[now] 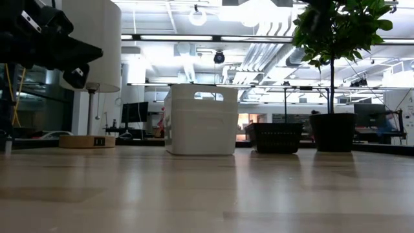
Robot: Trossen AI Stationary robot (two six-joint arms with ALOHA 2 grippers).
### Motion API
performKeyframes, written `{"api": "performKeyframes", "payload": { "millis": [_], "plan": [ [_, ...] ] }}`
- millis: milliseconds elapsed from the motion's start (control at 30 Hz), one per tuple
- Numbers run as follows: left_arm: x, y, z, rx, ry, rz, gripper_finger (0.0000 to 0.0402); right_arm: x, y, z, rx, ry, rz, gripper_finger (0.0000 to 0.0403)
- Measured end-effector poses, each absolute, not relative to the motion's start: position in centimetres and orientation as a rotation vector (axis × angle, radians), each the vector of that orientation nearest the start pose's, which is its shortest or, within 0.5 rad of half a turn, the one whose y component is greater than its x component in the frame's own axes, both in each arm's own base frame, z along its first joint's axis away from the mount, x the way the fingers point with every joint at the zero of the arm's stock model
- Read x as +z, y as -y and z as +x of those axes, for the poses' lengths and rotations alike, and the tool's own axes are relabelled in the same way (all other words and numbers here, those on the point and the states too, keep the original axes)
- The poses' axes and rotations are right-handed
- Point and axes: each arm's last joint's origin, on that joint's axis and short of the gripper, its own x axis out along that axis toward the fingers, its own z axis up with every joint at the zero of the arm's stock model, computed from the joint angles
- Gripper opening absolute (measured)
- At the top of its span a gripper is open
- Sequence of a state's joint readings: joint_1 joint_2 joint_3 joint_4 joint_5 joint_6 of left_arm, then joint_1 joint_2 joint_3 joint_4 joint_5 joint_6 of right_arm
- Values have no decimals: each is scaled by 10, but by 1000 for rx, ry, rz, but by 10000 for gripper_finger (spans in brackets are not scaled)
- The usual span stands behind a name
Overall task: Stack baskets by color
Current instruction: Return to Home Position
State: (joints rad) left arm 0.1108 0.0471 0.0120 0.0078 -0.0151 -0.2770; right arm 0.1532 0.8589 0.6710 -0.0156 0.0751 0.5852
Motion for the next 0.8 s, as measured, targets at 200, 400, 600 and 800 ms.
{"api": "performKeyframes", "payload": {
  "millis": [200,400,600,800],
  "plan": [
    [165,-11,99,129,-10,-278,0,283,-24,160,103,-137,527,0],
    [165,-11,99,129,-10,-278,0,250,-17,130,120,-5,515,0],
    [165,-11,99,129,-10,-278,0,224,-6,112,64,73,474,0],
    [165,-11,99,129,-10,-278,0,203,-2,102,48,183,451,0]
  ]
}}
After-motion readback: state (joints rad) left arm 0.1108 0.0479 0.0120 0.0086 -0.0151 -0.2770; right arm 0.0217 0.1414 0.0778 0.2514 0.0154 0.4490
